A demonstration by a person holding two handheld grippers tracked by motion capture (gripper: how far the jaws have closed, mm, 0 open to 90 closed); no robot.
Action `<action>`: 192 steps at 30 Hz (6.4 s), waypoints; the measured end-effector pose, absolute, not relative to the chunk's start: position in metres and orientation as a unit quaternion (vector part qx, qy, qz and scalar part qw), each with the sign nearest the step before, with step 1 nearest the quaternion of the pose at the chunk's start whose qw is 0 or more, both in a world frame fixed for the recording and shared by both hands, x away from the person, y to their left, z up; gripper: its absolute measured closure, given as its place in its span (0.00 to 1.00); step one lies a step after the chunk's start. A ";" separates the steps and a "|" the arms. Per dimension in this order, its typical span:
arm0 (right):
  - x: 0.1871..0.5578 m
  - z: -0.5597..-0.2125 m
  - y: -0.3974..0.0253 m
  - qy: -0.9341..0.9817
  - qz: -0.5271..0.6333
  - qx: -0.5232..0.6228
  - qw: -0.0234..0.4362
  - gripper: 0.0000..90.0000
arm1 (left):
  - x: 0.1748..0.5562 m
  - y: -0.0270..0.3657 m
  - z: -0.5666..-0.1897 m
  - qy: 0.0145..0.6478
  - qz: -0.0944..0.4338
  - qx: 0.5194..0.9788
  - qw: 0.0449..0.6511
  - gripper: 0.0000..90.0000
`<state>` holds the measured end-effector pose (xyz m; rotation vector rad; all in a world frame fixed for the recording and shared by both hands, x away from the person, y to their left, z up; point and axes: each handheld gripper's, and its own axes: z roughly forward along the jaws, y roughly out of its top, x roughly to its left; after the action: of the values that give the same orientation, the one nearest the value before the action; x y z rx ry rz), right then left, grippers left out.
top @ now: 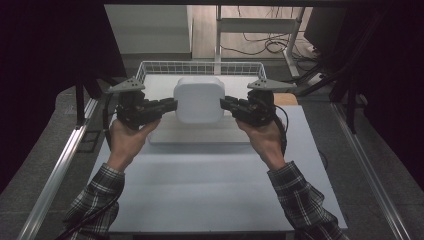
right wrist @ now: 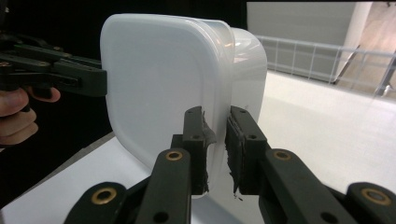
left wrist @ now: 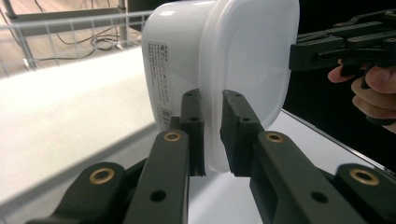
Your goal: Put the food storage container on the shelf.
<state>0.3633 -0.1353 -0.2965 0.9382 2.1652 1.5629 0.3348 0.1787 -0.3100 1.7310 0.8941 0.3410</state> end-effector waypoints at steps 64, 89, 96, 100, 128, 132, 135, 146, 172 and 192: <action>0.399 -0.310 -0.136 0.770 0.518 0.330 0.174 0.98 | 0.376 0.168 -0.336 0.381 0.142 0.740 0.536 0.94; 0.423 -0.336 -0.113 0.794 0.474 0.334 0.181 0.98 | 0.399 0.150 -0.348 0.390 0.142 0.750 0.514 0.99; 0.412 -0.342 -0.120 0.792 0.486 0.325 0.178 0.81 | 0.381 0.142 -0.353 0.364 0.149 0.763 0.513 0.80; 0.405 -0.344 -0.122 0.792 0.491 0.319 0.173 0.71 | 0.374 0.139 -0.356 0.357 0.149 0.765 0.515 0.65; 0.368 -0.391 -0.134 0.815 0.473 0.291 0.163 0.11 | 0.336 0.138 -0.417 0.350 0.131 0.793 0.481 0.06; 0.364 -0.402 -0.137 0.819 0.466 0.293 0.161 0.05 | 0.330 0.139 -0.426 0.351 0.133 0.792 0.482 0.04; 0.360 -0.409 -0.140 0.822 0.465 0.289 0.157 0.02 | 0.322 0.141 -0.432 0.349 0.135 0.794 0.479 0.04; 0.338 -0.427 -0.158 0.823 0.465 0.286 0.158 0.01 | 0.298 0.150 -0.457 0.357 0.145 0.794 0.470 0.03; 0.293 -0.477 -0.194 0.829 0.442 0.300 0.167 0.01 | 0.238 0.198 -0.511 0.401 0.181 0.798 0.412 0.03; 0.286 -0.512 -0.203 0.857 0.373 0.323 0.148 0.01 | 0.246 0.194 -0.537 0.415 0.137 0.816 0.378 0.03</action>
<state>0.2862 -0.2027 -0.5116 0.9292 2.4642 1.0729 0.2459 0.1943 -0.5370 2.0856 1.0605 0.3509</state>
